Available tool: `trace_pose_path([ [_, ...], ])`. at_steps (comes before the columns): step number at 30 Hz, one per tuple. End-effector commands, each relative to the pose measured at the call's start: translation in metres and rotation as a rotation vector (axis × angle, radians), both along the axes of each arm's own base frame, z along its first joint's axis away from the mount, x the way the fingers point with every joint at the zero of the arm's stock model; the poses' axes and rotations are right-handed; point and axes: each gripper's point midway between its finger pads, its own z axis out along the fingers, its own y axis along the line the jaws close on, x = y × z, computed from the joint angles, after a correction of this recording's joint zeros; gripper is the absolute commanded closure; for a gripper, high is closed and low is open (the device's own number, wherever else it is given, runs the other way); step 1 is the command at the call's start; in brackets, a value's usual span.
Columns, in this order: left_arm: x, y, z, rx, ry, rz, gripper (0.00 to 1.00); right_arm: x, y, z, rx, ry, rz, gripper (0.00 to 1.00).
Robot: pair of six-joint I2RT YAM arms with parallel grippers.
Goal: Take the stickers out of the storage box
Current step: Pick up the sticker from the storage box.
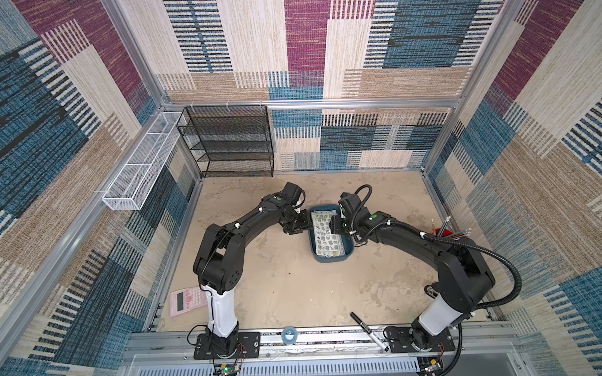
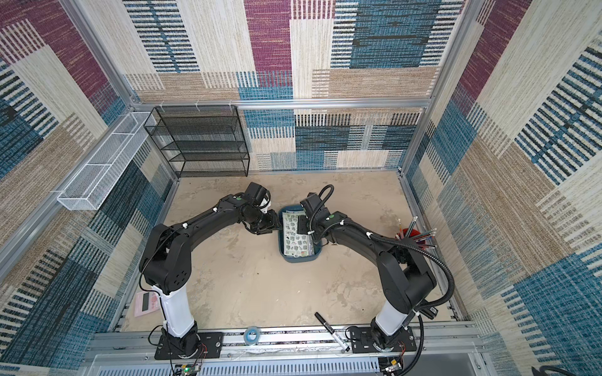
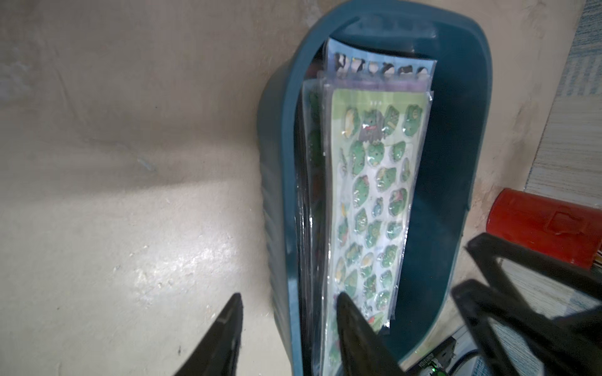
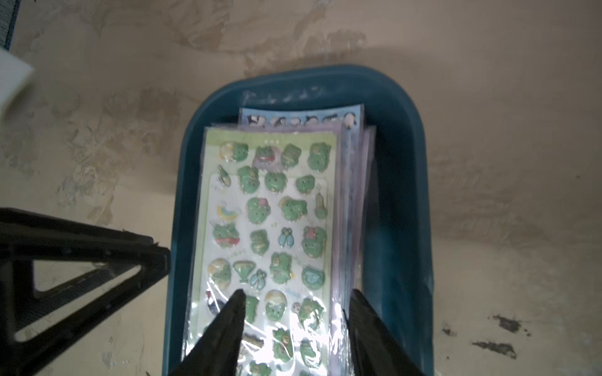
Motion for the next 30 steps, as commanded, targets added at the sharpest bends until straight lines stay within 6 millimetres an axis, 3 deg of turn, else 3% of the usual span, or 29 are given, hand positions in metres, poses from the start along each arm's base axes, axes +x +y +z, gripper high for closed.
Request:
trace_pose_path([
  [1, 0.001, -0.002, 0.009, -0.032, -0.006, -0.014, 0.51, 0.009, -0.006, 0.008, -0.056, -0.023, -0.017, 0.49],
  [2, 0.002, -0.002, 0.012, -0.039, -0.015, -0.014, 0.51, 0.012, -0.003, 0.010, -0.047, -0.029, -0.013, 0.53],
  [6, 0.007, -0.004, 0.024, -0.062, -0.049, -0.018, 0.50, 0.017, 0.009, 0.000, -0.012, -0.023, 0.015, 0.91],
  [8, 0.009, -0.004, 0.026, -0.067, -0.057, -0.017, 0.49, 0.019, 0.013, -0.011, -0.004, -0.008, 0.030, 0.99],
  [17, 0.003, 0.002, 0.012, -0.069, -0.058, 0.028, 0.46, 0.021, 0.048, -0.058, 0.100, 0.070, 0.152, 1.00],
  [22, 0.003, 0.002, 0.000, -0.074, -0.048, 0.045, 0.46, -0.004, 0.070, -0.061, 0.290, 0.094, 0.247, 1.00],
  [28, 0.004, 0.001, 0.005, -0.089, -0.049, 0.053, 0.46, -0.023, 0.069, -0.067, 0.377, 0.122, 0.253, 1.00],
  [30, 0.005, 0.000, 0.010, -0.091, -0.051, 0.053, 0.51, -0.026, 0.066, -0.066, 0.397, 0.120, 0.242, 0.99],
])
